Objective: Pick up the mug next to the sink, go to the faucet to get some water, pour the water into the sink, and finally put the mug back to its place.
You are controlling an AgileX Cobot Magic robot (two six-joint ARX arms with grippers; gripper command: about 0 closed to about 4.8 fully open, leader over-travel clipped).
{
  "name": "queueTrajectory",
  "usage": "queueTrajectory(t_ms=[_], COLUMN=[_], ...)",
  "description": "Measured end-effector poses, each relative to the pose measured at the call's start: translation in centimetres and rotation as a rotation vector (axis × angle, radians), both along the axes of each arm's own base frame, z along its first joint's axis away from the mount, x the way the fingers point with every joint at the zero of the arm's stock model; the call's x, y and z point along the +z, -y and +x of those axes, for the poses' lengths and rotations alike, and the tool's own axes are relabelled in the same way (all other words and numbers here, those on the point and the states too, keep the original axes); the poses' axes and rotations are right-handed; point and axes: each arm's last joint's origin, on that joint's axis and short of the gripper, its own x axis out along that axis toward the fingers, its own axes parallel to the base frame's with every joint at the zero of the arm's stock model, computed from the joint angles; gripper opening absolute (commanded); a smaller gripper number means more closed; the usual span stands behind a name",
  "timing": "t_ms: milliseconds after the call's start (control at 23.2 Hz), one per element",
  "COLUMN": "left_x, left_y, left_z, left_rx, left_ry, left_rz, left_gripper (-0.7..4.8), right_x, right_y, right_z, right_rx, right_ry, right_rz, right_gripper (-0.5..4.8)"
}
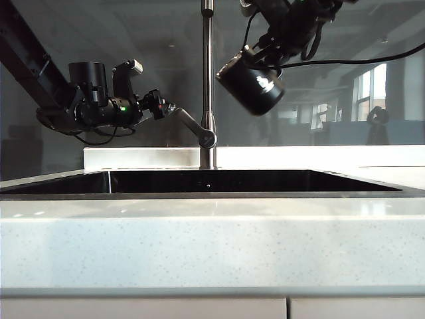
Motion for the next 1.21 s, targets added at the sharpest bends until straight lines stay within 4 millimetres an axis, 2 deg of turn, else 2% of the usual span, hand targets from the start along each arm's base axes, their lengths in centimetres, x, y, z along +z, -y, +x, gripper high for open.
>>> queueTrajectory(t_ms=[517,776,948,1206], left_x=[0.1,0.1,0.1,0.3], left_y=[0.3,0.4,0.3,0.4], left_z=[-0.1,-0.1,-0.1,-0.1], left_rx=[-0.005,-0.005,-0.005,-0.005], left_ry=[0.008,0.008,0.012,0.026], left_rz=[-0.002,-0.002,-0.002,-0.004], left_gripper=[3.68,3.68,3.68,3.68], right_x=[0.5,1.0,2.5,2.6], right_y=[-1.0,-1.4,-1.1,-1.1], right_z=[-0.5,-0.9,-1.5,-1.6], right_rx=[0.066,0.081,0.053,0.069], right_ry=[0.172,0.222,0.284,0.310], right_rz=[-0.809,-0.963,-1.008,-1.097], right_gripper=[0.02,0.01,0.00,0.00])
